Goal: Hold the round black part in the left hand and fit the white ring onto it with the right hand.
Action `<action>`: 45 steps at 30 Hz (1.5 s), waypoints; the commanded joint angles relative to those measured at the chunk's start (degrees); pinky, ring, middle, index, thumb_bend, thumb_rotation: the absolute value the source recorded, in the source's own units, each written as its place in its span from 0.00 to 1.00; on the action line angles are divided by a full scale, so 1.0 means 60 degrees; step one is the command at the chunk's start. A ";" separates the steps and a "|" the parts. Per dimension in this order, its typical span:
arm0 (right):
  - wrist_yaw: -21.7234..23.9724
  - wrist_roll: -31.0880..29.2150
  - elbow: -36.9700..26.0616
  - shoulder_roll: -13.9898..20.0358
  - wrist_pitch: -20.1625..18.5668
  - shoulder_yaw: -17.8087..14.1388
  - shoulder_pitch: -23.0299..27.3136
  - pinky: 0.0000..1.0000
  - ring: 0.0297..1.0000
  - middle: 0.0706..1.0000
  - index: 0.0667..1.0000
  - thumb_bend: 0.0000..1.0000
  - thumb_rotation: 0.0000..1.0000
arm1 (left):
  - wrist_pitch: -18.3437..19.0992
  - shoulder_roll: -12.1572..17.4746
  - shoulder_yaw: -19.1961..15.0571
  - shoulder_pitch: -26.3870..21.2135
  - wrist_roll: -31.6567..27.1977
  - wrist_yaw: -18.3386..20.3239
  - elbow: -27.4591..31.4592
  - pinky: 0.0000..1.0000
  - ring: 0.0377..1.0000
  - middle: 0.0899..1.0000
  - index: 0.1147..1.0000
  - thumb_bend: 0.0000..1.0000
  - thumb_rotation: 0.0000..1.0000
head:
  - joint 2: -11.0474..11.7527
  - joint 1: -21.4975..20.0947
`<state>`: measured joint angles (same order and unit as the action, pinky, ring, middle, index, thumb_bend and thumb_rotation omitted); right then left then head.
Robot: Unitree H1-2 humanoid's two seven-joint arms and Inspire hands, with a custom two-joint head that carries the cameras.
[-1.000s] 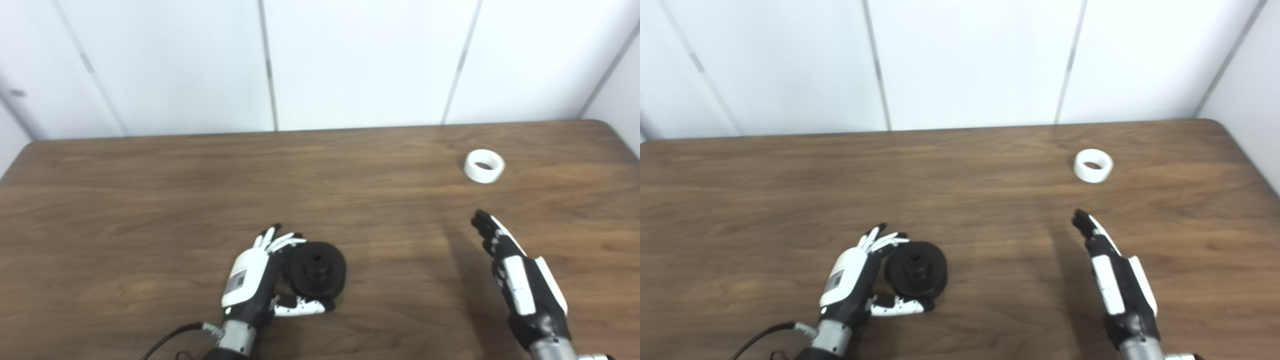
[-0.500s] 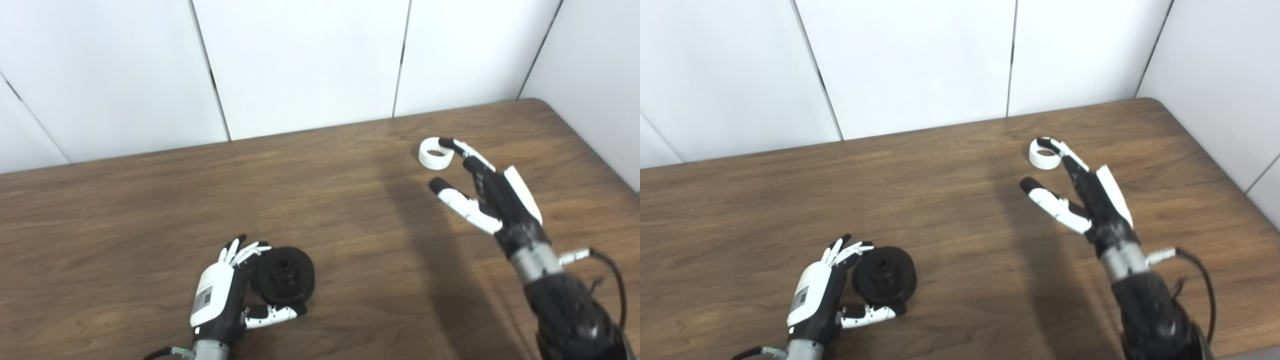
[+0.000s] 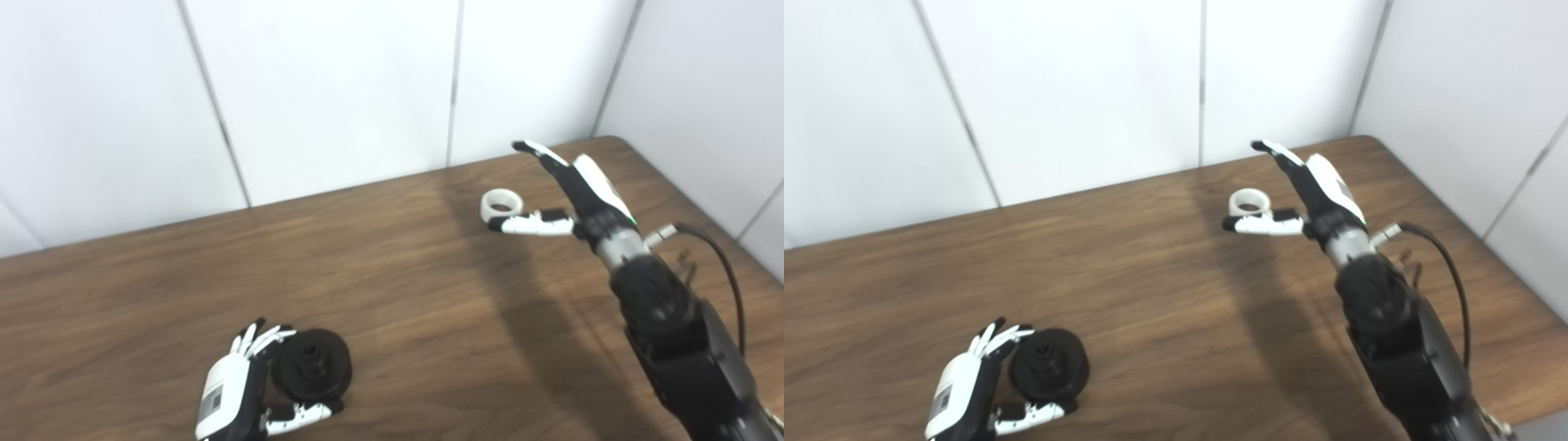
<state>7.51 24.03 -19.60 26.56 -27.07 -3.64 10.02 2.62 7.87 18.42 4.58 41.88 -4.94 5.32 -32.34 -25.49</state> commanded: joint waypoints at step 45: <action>0.2356 0.2225 0.3863 0.0938 0.0027 0.0763 0.2912 1.00 1.00 0.97 0.89 0.99 0.39 | 0.0456 0.0868 0.0230 0.0382 0.0563 0.0391 -0.1602 1.00 0.98 0.84 0.42 0.53 0.07 | -0.0038 -0.0241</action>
<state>22.05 36.66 4.80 31.02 -27.18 1.82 23.98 1.66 9.97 19.17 2.83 42.14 -4.06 4.06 -32.52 -26.89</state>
